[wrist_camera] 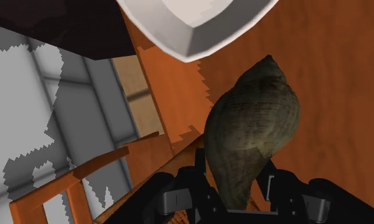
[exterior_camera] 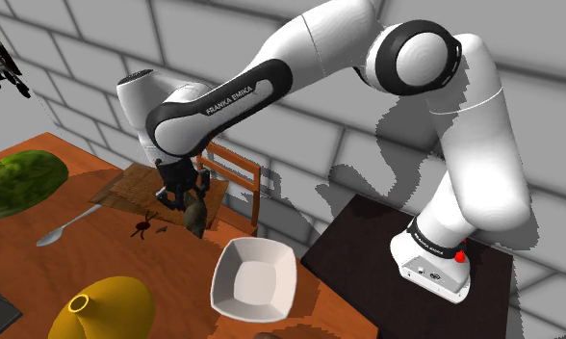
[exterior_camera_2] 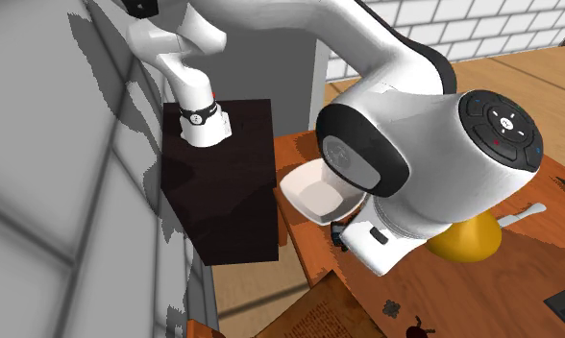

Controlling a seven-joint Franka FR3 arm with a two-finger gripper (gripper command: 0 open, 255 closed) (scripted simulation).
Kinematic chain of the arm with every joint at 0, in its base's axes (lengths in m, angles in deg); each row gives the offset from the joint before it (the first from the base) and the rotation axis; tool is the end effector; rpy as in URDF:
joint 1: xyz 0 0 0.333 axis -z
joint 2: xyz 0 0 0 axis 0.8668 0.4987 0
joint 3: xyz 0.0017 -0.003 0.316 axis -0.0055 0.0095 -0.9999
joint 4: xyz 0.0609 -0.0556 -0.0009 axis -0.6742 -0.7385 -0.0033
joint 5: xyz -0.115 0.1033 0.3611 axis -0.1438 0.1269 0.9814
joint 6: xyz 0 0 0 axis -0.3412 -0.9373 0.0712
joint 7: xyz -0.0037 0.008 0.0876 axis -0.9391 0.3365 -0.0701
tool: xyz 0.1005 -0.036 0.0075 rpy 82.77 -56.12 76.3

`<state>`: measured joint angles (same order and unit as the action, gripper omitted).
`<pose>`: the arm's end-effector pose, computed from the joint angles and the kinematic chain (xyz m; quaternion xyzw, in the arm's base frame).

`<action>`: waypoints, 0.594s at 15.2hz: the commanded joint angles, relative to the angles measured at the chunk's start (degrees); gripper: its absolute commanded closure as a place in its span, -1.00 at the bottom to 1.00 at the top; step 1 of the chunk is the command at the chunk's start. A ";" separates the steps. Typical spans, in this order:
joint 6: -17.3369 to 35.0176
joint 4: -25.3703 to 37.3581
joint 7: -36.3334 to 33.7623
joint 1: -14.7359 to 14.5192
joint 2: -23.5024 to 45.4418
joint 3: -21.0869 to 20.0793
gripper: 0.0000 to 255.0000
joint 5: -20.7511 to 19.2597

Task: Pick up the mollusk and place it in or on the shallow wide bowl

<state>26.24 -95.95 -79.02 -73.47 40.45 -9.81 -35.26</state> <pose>0.5673 0.3973 0.2753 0.9918 -0.0638 -0.1079 0.0231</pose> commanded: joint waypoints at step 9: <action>11.58 -27.57 -3.67 3.49 -16.88 -5.28 1.00 5.51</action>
<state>36.59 -121.00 -82.17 -70.08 25.03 -14.52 -30.39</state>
